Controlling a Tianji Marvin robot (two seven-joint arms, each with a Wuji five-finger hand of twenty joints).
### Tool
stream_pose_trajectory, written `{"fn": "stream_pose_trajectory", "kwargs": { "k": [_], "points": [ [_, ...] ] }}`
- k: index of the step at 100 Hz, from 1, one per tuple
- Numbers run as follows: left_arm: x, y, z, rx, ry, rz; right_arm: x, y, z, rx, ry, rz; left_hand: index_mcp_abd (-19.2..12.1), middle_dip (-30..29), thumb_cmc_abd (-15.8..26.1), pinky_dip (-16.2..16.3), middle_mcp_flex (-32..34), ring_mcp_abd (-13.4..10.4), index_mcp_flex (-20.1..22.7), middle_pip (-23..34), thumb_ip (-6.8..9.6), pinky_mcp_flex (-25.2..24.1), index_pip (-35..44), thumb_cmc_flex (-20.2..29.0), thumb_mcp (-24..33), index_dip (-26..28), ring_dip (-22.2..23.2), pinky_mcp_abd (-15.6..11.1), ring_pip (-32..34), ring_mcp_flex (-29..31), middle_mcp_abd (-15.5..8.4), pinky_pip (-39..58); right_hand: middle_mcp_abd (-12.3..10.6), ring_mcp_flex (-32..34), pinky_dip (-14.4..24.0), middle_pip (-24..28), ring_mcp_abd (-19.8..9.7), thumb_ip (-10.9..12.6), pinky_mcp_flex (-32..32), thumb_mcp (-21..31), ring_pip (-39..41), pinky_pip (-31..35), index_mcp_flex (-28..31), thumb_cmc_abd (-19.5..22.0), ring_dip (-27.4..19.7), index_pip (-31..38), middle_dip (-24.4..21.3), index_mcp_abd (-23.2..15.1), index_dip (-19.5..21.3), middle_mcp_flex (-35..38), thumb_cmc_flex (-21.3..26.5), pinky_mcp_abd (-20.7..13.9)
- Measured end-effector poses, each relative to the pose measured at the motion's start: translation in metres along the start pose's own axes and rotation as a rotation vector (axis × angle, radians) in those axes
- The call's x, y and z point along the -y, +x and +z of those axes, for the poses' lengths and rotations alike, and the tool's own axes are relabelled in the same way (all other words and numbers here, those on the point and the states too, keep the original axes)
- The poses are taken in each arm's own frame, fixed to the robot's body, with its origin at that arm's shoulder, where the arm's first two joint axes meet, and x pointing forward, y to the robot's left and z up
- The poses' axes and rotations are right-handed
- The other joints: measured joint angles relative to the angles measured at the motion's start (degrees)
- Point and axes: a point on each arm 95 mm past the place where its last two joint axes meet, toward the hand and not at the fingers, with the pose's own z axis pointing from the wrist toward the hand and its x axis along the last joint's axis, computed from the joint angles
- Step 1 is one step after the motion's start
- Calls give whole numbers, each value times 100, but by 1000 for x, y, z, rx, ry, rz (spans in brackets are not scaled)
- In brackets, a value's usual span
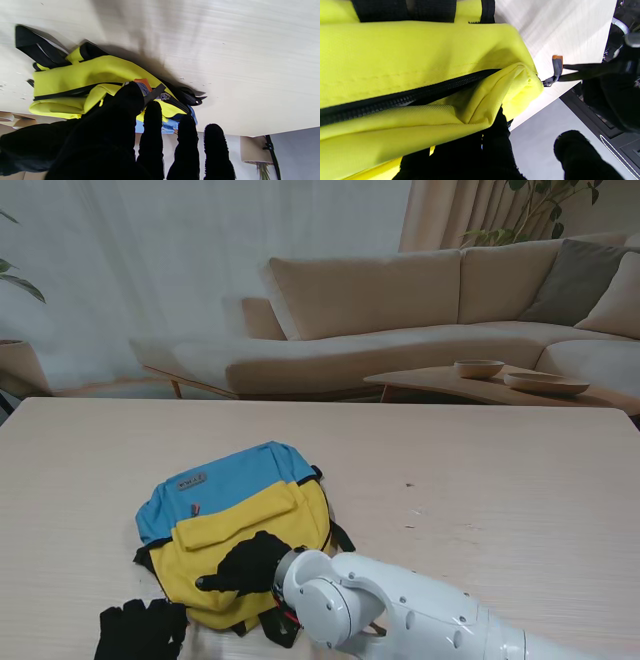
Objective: Pack books into the school bag then zip close the school bag
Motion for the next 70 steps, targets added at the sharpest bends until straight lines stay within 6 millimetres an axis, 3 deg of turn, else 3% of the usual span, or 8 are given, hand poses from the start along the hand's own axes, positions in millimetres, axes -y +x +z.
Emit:
{"fn": "stream_pose_trajectory", "kwargs": {
  "k": [56, 70],
  "points": [
    [6, 19, 0, -123, -84, 56, -2, -1, 1, 15, -14, 79, 233, 129, 0, -1, 147, 5, 52, -96, 0, -1, -145, 0, 0, 1, 2, 4, -23, 63, 6, 216, 0, 31, 7, 90, -48, 1, -17, 0, 88, 63, -141, 10, 64, -27, 90, 28, 8, 11, 0, -86],
    [12, 16, 0, -102, -16, 59, 1, -6, -4, -12, -48, 159, 123, 176, 0, -1, 148, 5, 55, -97, 0, -2, -145, -3, -8, 1, 3, 4, -23, 129, 6, 225, 16, 27, -18, 90, 288, 130, -23, 0, 53, -174, -217, -91, 62, -86, 77, 10, 8, -105, 0, 47]
  ]
}}
